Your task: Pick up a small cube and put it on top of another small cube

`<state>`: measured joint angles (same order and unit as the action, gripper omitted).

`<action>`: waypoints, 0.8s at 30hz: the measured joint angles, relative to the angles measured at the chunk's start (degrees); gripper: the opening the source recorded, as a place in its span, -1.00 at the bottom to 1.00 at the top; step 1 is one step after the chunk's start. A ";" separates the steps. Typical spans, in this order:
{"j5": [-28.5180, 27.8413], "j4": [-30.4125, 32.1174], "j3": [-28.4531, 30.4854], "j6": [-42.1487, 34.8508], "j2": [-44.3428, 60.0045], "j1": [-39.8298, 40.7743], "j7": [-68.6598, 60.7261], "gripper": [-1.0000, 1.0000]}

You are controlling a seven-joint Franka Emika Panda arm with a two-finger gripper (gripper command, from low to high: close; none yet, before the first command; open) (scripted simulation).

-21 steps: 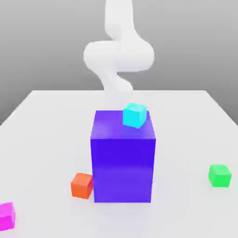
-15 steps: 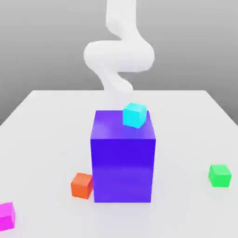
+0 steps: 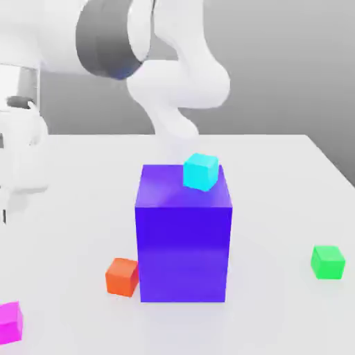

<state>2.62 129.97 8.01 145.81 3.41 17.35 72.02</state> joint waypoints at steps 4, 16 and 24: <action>2.20 -0.34 1.42 2.28 8.43 1.86 3.20 0.00; 8.34 -2.68 0.40 11.34 27.02 6.90 4.59 -1.00; 6.21 -1.14 2.14 6.34 20.46 5.57 6.13 -1.00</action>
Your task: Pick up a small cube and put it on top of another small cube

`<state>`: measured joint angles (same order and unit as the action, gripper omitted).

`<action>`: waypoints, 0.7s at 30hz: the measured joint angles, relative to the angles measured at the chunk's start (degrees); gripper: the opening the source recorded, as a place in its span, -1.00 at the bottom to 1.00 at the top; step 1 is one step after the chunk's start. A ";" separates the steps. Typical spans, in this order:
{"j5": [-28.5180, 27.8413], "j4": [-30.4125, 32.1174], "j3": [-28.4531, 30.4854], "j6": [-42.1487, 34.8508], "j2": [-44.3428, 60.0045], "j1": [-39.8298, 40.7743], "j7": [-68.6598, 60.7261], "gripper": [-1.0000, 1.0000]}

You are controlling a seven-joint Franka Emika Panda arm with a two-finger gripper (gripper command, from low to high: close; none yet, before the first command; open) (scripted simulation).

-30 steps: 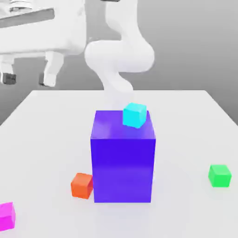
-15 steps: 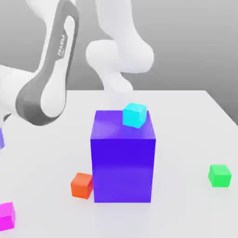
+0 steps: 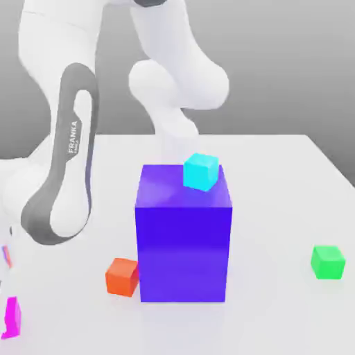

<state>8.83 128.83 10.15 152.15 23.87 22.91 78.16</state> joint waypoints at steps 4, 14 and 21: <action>-2.02 3.22 -5.58 -0.94 -4.52 -4.51 -5.00 -1.00; -5.45 12.58 -22.04 -0.18 -13.49 -15.87 -20.49 -1.00; -6.63 19.76 -33.96 0.32 -20.18 -27.68 -33.22 -1.00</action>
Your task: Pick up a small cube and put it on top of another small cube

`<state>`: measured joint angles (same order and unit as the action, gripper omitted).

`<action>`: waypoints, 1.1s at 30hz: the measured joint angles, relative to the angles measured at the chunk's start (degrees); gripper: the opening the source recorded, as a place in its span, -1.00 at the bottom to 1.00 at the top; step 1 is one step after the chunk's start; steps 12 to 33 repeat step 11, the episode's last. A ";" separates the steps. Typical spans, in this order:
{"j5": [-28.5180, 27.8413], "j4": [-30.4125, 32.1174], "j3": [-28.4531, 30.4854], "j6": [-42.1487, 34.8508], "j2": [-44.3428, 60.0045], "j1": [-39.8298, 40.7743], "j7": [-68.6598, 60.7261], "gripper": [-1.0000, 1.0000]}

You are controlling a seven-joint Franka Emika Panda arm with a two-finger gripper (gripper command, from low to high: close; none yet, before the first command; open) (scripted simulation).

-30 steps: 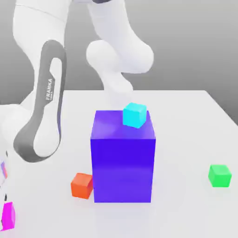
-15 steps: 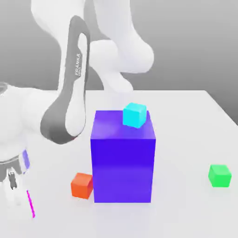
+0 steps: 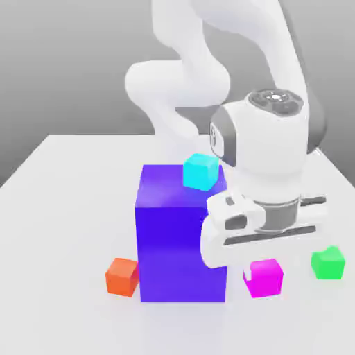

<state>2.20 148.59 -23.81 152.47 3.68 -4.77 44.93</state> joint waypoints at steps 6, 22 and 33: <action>-13.11 0.93 -3.39 5.06 5.50 -12.86 -2.22 -1.00; -17.91 0.64 -0.80 7.72 8.99 -15.27 0.50 1.00; -17.91 0.64 -0.80 7.72 8.99 -15.27 0.50 1.00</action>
